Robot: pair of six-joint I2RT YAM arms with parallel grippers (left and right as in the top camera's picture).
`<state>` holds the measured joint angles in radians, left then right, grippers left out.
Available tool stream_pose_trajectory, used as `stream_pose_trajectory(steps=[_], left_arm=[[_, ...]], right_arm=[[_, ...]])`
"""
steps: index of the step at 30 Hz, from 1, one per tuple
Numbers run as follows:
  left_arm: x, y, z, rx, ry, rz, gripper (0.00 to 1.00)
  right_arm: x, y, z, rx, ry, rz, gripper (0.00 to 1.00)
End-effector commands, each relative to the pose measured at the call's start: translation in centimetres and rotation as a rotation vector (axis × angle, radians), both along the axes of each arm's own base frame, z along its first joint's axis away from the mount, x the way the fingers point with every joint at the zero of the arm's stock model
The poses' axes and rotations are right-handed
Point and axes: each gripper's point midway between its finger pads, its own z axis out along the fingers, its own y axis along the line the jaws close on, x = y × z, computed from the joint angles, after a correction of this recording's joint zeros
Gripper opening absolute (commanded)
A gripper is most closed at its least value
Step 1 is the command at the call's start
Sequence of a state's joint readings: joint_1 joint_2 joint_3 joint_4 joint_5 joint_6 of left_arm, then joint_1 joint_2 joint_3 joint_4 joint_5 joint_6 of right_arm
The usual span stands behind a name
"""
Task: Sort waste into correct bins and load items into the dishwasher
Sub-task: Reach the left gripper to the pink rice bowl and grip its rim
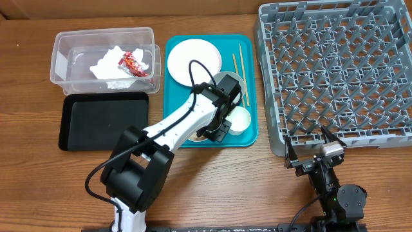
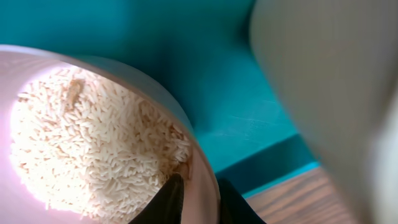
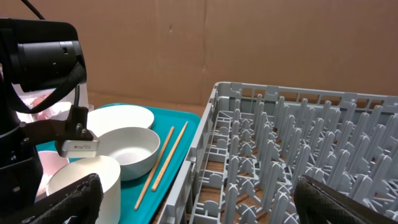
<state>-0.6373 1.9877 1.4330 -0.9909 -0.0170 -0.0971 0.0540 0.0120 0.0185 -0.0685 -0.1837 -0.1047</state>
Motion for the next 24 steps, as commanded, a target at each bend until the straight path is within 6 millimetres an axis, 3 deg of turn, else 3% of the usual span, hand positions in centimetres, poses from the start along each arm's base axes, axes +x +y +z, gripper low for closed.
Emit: stream_pose_trajectory(steps=[1,5,8,11,14,15,17,24], left_arm=[[0.48,1.05,-0.19,0.055,-0.030,-0.011,0.19],[0.70,0.88,-0.19,0.048,-0.038,-0.011,0.21],[0.90,0.73,-0.20,0.042,-0.047,-0.010,0.31],[1.17,0.54,-0.37,0.033,-0.060,-0.010,0.33],[1.09,0.60,-0.79,0.032,-0.061,-0.010,0.24],[0.96,0.68,-0.94,0.034,-0.058,-0.006,0.15],[0.85,0.76,-0.97,0.036,-0.054,0.000,0.06],[1.08,0.64,-0.73,0.031,-0.060,0.010,0.04]], right_arm=[[0.00,0.00,-0.17,0.007,-0.003,0.001,1.00],[0.00,0.00,-0.17,0.007,-0.003,0.001,1.00],[0.00,0.00,-0.17,0.007,-0.003,0.001,1.00],[0.00,0.00,-0.17,0.007,-0.003,0.001,1.00],[0.00,0.00,-0.17,0.007,-0.003,0.001,1.00],[0.00,0.00,-0.17,0.007,-0.003,0.001,1.00],[0.00,0.00,-0.17,0.007,-0.003,0.001,1.00],[0.00,0.00,-0.17,0.007,-0.003,0.001,1.00]])
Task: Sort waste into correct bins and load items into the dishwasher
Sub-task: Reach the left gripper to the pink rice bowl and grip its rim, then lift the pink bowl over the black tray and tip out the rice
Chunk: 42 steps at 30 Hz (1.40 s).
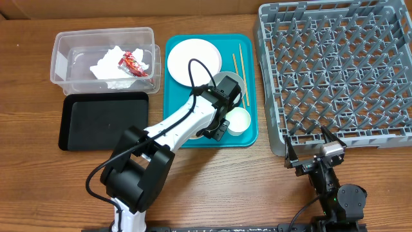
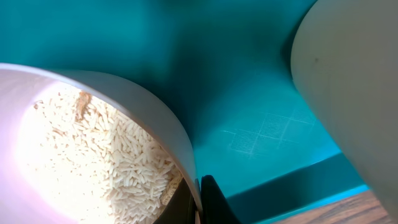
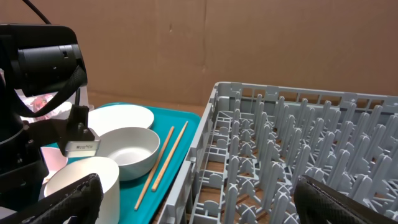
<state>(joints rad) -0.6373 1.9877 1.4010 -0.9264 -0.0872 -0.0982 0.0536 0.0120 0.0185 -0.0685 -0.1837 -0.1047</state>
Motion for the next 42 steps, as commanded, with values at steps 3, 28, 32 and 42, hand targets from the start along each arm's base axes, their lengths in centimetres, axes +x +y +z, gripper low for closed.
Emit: stream_pose_trajectory(steps=[3,28,32,42], left_arm=[[0.2,-0.1,1.4,-0.008,0.006,0.020,0.04],[-0.4,7.9,18.4,-0.366,0.057,0.312,0.04],[-0.7,8.7,19.7,-0.530,0.075,0.268,0.04],[1.5,14.8,18.4,-0.905,0.041,0.392,0.04]], right_arm=[[0.0,0.0,-0.2,0.007,-0.003,0.001,1.00],[0.0,0.0,-0.2,0.007,-0.003,0.001,1.00],[0.0,0.0,-0.2,0.007,-0.003,0.001,1.00],[0.0,0.0,-0.2,0.007,-0.003,0.001,1.00]])
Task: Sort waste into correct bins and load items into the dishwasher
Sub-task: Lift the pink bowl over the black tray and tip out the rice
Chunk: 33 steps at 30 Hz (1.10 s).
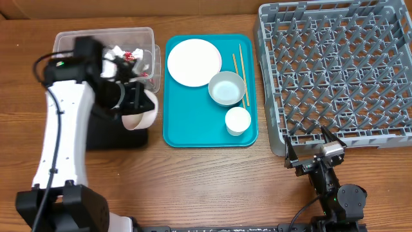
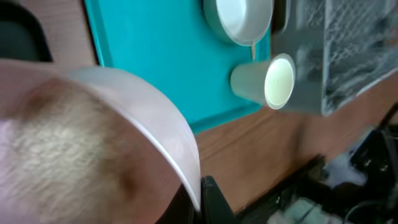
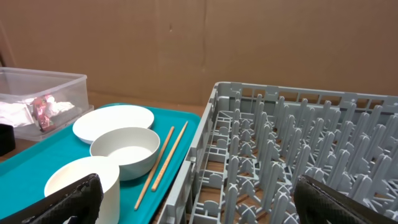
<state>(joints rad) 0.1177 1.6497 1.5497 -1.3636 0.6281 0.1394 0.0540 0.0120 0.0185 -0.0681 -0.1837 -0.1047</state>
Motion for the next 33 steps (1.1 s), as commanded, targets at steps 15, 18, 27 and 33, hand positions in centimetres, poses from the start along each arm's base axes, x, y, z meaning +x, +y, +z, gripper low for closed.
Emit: stream_pose_trajectory(steps=[15,18,27,33], left_arm=[[2.3,7.7,-4.8,-0.453,-0.183,0.277,0.04],[3.0,8.3,-5.6,-0.571,-0.183,0.308,0.04],[4.0,8.3,-4.5,-0.870,-0.196,0.343,0.04],[3.9,9.0,-3.3,-0.952,-0.192,0.384,0.04]], right_arm=[[0.0,0.0,-0.2,0.007,-0.002,0.001,1.00],[0.0,0.0,-0.2,0.007,-0.002,0.001,1.00],[0.0,0.0,-0.2,0.007,-0.002,0.001,1.00],[0.0,0.0,-0.2,0.007,-0.002,0.001,1.00]])
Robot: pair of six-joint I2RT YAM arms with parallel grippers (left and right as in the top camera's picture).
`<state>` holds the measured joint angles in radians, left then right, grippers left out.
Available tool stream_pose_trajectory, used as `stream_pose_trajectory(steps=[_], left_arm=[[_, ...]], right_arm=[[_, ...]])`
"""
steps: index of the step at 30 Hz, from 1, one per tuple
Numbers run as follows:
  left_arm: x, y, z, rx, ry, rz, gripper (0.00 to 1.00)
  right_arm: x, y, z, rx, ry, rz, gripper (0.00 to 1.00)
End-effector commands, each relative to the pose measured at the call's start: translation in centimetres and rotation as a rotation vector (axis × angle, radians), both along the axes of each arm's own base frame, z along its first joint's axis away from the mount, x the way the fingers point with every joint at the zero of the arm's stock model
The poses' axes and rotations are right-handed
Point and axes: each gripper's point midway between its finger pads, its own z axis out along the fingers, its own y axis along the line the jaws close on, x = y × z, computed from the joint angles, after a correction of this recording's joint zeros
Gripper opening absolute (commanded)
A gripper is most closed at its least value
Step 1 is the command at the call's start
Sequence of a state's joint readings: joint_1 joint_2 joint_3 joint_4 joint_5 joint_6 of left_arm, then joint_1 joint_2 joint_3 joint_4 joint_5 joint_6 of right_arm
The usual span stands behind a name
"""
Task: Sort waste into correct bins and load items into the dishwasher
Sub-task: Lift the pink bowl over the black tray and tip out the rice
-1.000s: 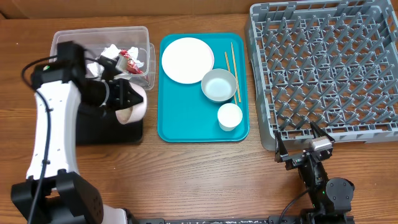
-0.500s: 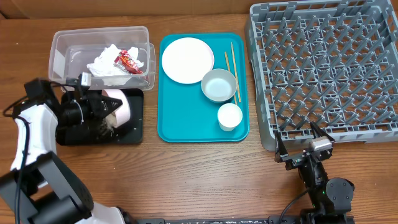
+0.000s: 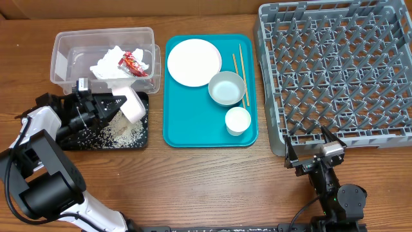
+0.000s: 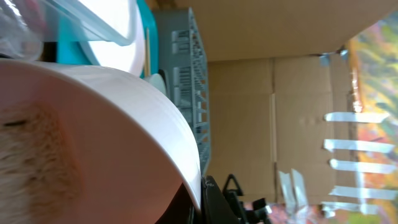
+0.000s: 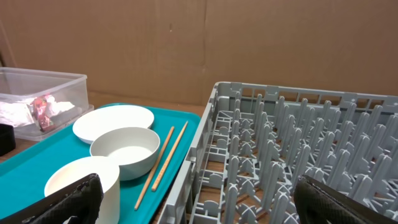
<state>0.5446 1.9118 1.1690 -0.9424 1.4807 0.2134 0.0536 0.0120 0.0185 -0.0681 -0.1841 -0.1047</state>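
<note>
My left gripper (image 3: 121, 104) is shut on the rim of the pale pink bowl (image 3: 134, 107), which lies tipped on its side over the black tray (image 3: 71, 143). White rice (image 3: 120, 132) lies scattered on that tray. In the left wrist view the bowl (image 4: 93, 124) fills the left half, its rim pinched in the gripper (image 4: 200, 200). My right gripper (image 3: 315, 153) stands open near the table's front edge, in front of the grey dish rack (image 3: 335, 71), holding nothing.
A clear bin (image 3: 64, 64) with tissue and a red wrapper (image 3: 132, 62) sits behind the black tray. The teal tray (image 3: 193, 122) carries a white plate (image 3: 193, 62), a white bowl (image 3: 226, 88), a white cup (image 3: 237, 120) and chopsticks (image 3: 239, 61).
The bowl was held over the black tray's right part with rice in it. Now it is tipped on its side, the rice lies on the tray, and the left arm reaches in from the far left.
My left gripper stood open around the rim of the rice bowl on the teal tray, then shut on that rim. Later the bowl was off the teal tray, over the black tray. Now the rice is on the black tray. The right arm has stayed still.
</note>
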Motion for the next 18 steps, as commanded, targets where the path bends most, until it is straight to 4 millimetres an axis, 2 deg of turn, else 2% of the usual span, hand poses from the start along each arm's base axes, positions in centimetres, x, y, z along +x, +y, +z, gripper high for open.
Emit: stream_pose_trajectory(steps=[1,6,10,15,18], left_arm=[[-0.1,1.1,1.6,-0.092,-0.044,0.045,0.04],[-0.9,2.9,1.7,-0.150,0.043,0.112,0.04],[-1.1,3.9,1.7,-0.145,0.033,0.142,0.04],[-1.1,4.3,1.7,-0.145,0.033,0.149,0.04],[-1.4,4.0,1.9,-0.204,0.118,0.153,0.04]], right_arm=[[0.0,0.0,-0.2,0.007,-0.002,0.001,1.00],[0.0,0.0,-0.2,0.007,-0.002,0.001,1.00],[0.0,0.0,-0.2,0.007,-0.002,0.001,1.00],[0.0,0.0,-0.2,0.007,-0.002,0.001,1.00],[0.0,0.0,-0.2,0.007,-0.002,0.001,1.00]])
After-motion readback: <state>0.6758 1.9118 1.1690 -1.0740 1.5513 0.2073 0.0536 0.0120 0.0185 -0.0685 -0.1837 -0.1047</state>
